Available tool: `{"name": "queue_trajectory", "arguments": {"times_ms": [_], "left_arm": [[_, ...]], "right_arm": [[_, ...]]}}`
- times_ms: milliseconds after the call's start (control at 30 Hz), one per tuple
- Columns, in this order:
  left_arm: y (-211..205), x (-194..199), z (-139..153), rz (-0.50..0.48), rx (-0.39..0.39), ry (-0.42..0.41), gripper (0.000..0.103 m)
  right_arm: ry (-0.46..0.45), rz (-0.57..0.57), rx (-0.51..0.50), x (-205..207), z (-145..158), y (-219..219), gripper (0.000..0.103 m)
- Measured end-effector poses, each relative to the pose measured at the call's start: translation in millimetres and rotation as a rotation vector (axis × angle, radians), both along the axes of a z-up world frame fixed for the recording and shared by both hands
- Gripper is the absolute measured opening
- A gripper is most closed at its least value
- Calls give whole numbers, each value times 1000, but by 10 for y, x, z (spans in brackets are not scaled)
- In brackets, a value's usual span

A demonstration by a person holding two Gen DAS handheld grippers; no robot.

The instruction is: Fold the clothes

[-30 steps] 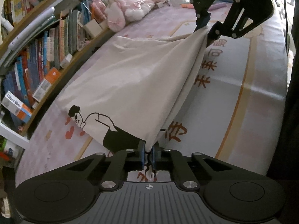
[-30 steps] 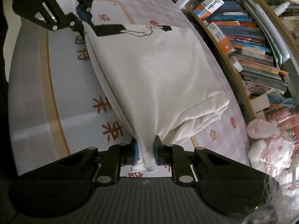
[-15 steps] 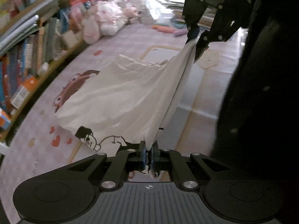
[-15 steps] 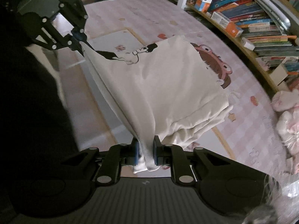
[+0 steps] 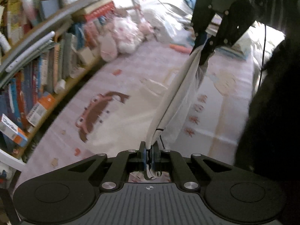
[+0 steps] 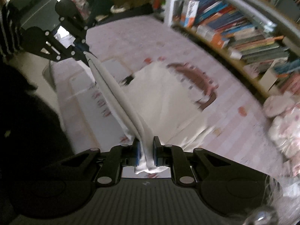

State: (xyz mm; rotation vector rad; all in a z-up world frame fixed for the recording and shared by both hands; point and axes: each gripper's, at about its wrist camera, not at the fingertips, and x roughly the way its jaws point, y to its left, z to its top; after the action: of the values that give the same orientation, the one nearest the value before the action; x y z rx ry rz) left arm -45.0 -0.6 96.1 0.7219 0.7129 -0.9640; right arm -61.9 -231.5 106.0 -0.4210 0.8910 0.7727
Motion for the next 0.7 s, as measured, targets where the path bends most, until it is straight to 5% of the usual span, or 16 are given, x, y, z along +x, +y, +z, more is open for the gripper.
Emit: {"name": "queue_trajectory", "arguments": {"times_ms": [700], "left_arm": [[-126, 1199, -303, 93, -17, 111, 6]], "right_arm": [[69, -60, 6, 1207, -405, -126, 12]]}}
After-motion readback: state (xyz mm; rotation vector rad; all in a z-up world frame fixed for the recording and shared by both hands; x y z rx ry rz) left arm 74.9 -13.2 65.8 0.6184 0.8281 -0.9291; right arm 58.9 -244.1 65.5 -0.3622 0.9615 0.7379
